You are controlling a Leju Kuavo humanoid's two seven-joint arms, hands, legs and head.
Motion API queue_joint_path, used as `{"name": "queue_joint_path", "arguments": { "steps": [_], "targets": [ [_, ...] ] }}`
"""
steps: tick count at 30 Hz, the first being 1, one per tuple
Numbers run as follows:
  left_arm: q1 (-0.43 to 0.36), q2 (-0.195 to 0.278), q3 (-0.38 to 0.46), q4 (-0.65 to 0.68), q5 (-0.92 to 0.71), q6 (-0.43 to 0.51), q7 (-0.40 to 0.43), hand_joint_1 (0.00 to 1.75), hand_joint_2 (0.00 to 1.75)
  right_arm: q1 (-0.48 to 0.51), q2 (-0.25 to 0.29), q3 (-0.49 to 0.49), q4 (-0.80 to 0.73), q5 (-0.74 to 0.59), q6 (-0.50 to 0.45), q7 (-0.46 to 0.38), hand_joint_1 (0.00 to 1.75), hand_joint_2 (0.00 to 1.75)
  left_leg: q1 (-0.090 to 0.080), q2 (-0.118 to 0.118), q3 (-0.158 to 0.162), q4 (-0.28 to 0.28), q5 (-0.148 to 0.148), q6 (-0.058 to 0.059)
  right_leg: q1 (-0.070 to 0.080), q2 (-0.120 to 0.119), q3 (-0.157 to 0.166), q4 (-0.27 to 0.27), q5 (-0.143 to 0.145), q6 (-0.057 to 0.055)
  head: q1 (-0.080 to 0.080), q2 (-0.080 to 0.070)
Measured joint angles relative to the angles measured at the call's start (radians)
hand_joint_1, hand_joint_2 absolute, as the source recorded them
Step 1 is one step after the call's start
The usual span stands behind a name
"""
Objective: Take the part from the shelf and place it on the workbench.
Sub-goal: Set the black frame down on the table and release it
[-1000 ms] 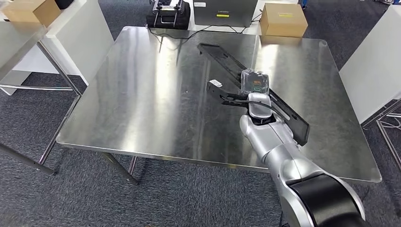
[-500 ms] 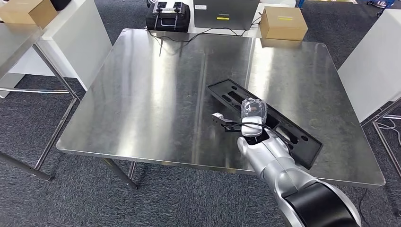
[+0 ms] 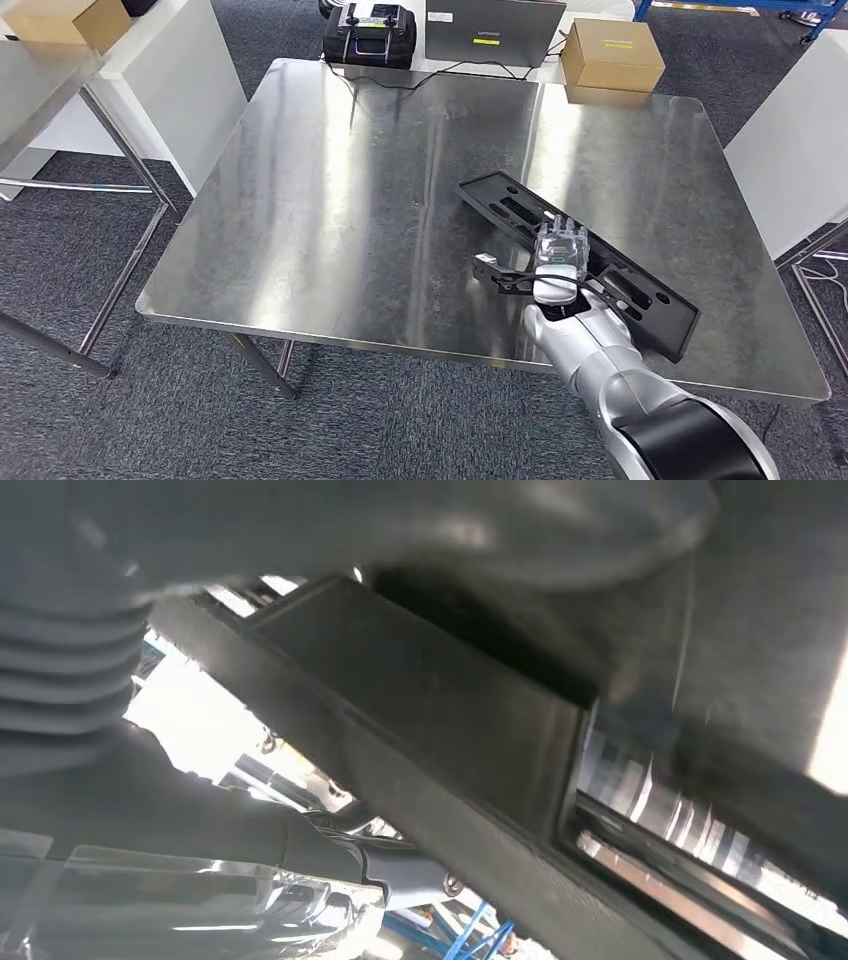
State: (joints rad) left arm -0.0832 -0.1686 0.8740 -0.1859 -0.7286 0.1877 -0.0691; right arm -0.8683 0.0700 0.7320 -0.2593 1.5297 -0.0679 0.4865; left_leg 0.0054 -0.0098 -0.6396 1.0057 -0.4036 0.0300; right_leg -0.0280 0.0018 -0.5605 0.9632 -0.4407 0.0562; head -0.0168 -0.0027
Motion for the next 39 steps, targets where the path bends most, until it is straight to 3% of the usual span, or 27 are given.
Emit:
{"name": "queue_joint_path", "arguments": {
  "steps": [6, 9, 11, 14, 16, 18, 21, 23, 26, 28, 31, 35, 37, 39],
  "targets": [
    [0.000, 0.000, 0.000, 0.000, 0.000, -0.002, 0.000, 0.00, 0.00, 0.004, -0.003, -0.004, 0.002, -0.004, -0.006, 0.001, 0.00, 0.00, 0.002, 0.001, 0.000, 0.000, 0.001, 0.001, 0.000, 0.000, -0.001, 0.001, 0.000, 0.002, 0.000, 0.000],
    [0.000, 0.000, 0.000, 0.000, -0.001, -0.007, 0.000, 0.00, 0.00, 0.009, -0.005, -0.026, 0.002, -0.024, -0.058, -0.004, 0.00, 0.00, 0.004, 0.001, 0.001, 0.000, 0.001, 0.001, 0.002, 0.000, -0.001, 0.002, 0.000, 0.002, 0.000, 0.000],
    [0.000, -0.001, 0.001, 0.000, -0.002, -0.008, -0.002, 0.00, 0.00, 0.017, -0.006, -0.055, -0.001, -0.027, -0.161, -0.018, 0.00, 0.00, 0.004, 0.001, 0.000, 0.000, 0.001, 0.001, 0.004, 0.000, -0.001, 0.002, 0.000, 0.002, 0.000, 0.000],
    [0.000, -0.002, 0.005, 0.000, -0.005, -0.008, -0.013, 0.00, 0.00, 0.036, -0.003, -0.117, -0.039, 0.005, -0.417, -0.040, 0.00, 0.00, 0.004, 0.001, 0.000, 0.000, 0.001, 0.001, 0.005, 0.000, 0.000, 0.003, 0.000, 0.002, 0.000, 0.000],
    [0.000, -0.005, 0.006, 0.000, -0.011, -0.004, -0.031, 0.00, 0.00, 0.078, -0.004, -0.170, -0.148, 0.028, -0.559, -0.051, 0.00, 0.00, 0.005, 0.000, 0.000, 0.000, 0.001, 0.001, 0.005, -0.001, 0.000, 0.002, -0.001, 0.002, 0.000, 0.000],
    [0.000, -0.008, 0.011, 0.000, -0.008, 0.001, -0.059, 0.00, 0.00, 0.158, -0.013, -0.219, -0.362, 0.036, -0.612, -0.078, 0.00, 0.00, 0.005, -0.002, 0.000, 0.000, 0.001, 0.001, 0.005, -0.003, 0.001, 0.002, -0.002, 0.003, 0.000, 0.000],
    [0.003, -0.013, 0.030, 0.000, 0.008, 0.013, -0.104, 0.00, 0.00, 0.311, -0.008, -0.301, -0.772, 0.035, -0.628, -0.251, 0.00, 0.00, 0.005, -0.006, 0.000, 0.000, 0.000, 0.000, 0.005, -0.007, 0.002, 0.002, -0.004, 0.003, 0.000, 0.000],
    [0.005, -0.014, 0.046, 0.000, 0.020, 0.028, -0.126, 0.00, 0.00, 0.422, 0.033, -0.375, -1.035, -0.019, -0.632, -0.466, 0.00, 0.00, 0.005, -0.006, 0.000, 0.000, -0.001, -0.001, 0.005, -0.007, 0.001, 0.002, -0.005, 0.004, 0.000, 0.000],
    [0.007, -0.015, 0.070, 0.000, 0.031, 0.049, -0.142, 0.00, 0.00, 0.569, 0.130, -0.514, -1.342, -0.246, -0.634, -0.878, 0.00, 0.00, 0.005, -0.007, 0.001, 0.000, -0.004, -0.002, 0.005, -0.007, -0.003, 0.002, -0.009, 0.005, 0.000, 0.000],
    [0.008, -0.017, 0.084, 0.000, 0.037, 0.069, -0.152, 0.00, 0.00, 0.653, 0.182, -0.600, -1.469, -0.410, -0.634, -1.051, 0.00, 0.00, 0.005, -0.008, 0.003, -0.001, -0.007, -0.003, 0.005, -0.007, -0.004, 0.002, -0.013, 0.003, 0.000, 0.000],
    [0.010, -0.020, 0.113, 0.000, 0.055, 0.116, -0.158, 0.00, 0.00, 0.787, 0.229, -0.642, -1.550, -0.647, -0.634, -1.152, 0.00, 0.00, 0.003, -0.006, 0.006, 0.001, -0.012, -0.003, 0.004, -0.006, 0.003, 0.000, -0.014, 0.003, 0.000, 0.000],
    [0.007, -0.025, 0.151, -0.001, 0.081, 0.172, -0.090, 0.00, 0.00, 0.904, 0.257, -0.631, -1.552, -0.857, -0.633, -1.179, 0.00, 0.00, -0.001, -0.001, 0.018, -0.009, -0.005, 0.020, -0.008, -0.004, 0.012, 0.001, -0.011, 0.021, 0.001, 0.000],
    [0.007, -0.033, 0.169, 0.000, 0.083, 0.207, -0.037, 0.00, 0.00, 0.930, 0.250, -0.618, -1.529, -0.958, -0.623, -1.179, 0.00, 0.00, 0.002, 0.003, 0.025, -0.027, 0.007, 0.031, -0.005, -0.004, -0.009, 0.060, -0.056, 0.009, 0.003, 0.000],
    [0.007, -0.039, 0.181, 0.000, 0.084, 0.238, 0.005, 0.00, 0.00, 0.952, 0.234, -0.607, -1.493, -1.038, -0.602, -1.174, 0.00, 0.00, 0.003, 0.006, 0.021, -0.031, 0.015, 0.037, -0.003, -0.003, -0.060, 0.189, -0.132, -0.009, 0.006, 0.000]
  ]
}}
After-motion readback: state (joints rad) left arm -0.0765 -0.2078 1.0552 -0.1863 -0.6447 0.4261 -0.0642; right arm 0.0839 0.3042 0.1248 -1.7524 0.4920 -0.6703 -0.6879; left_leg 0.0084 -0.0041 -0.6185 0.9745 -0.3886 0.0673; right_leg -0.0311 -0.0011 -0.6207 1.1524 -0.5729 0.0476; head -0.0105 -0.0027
